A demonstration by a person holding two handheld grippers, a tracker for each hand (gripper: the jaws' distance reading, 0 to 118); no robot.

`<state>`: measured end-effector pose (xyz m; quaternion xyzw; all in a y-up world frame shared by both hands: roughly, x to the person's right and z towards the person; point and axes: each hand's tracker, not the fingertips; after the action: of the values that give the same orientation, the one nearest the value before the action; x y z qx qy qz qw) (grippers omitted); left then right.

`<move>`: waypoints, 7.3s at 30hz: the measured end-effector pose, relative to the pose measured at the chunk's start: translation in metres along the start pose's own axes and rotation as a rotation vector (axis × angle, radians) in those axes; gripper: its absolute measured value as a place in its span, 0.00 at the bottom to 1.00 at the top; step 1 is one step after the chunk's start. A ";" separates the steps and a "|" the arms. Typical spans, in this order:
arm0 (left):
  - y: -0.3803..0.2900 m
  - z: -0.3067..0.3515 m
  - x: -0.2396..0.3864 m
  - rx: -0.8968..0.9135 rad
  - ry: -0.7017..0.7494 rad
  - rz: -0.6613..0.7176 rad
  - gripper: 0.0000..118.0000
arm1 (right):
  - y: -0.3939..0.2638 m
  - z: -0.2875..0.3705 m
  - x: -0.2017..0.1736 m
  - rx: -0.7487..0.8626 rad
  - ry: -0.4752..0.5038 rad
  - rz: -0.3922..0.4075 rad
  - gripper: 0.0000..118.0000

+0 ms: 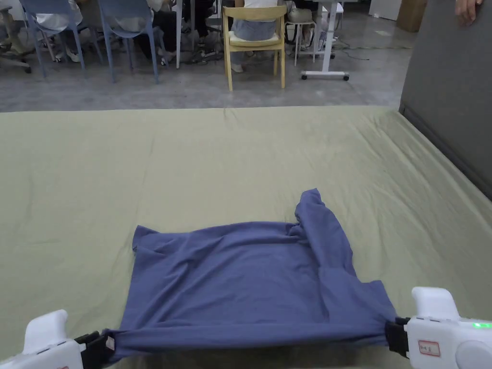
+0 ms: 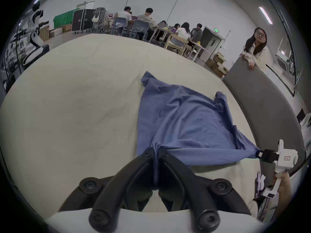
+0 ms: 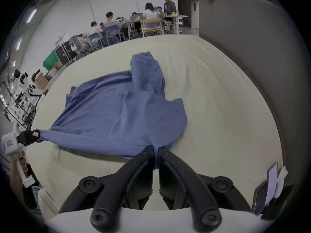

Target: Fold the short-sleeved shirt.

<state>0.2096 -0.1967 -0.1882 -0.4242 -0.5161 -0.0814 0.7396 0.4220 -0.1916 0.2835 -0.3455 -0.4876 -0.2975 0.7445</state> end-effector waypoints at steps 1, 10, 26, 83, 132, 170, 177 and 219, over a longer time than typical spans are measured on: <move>-0.004 0.001 0.001 -0.013 0.007 -0.026 0.00 | -0.004 -0.001 0.000 -0.012 -0.004 0.001 0.05; -0.043 -0.033 -0.020 -0.152 0.087 -0.036 0.00 | -0.043 -0.030 -0.001 -0.137 -0.061 0.017 0.05; 0.000 0.018 -0.004 0.120 0.052 0.048 1.00 | -0.001 0.008 -0.001 0.093 -0.008 0.010 0.98; -0.049 -0.011 0.011 -0.023 0.071 -0.082 0.05 | -0.008 -0.081 0.057 -0.053 0.027 -0.133 0.57; 0.077 -0.175 0.046 -0.200 0.291 0.001 0.05 | 0.140 -0.169 -0.023 0.053 -0.173 0.122 0.03; 0.019 -0.087 0.031 -0.043 0.192 -0.115 1.00 | -0.038 0.004 -0.043 0.109 0.167 0.129 0.02; 0.036 -0.168 0.029 -0.128 0.222 -0.197 0.99 | -0.032 -0.020 -0.031 0.066 0.126 0.090 0.02; 0.047 -0.093 -0.005 -0.023 -0.055 0.077 0.02 | 0.049 -0.082 0.010 -0.033 0.070 -0.005 0.09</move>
<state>0.2983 -0.2353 -0.2282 -0.4544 -0.5186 -0.0474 0.7227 0.5065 -0.2298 0.2587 -0.3458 -0.4573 -0.3193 0.7546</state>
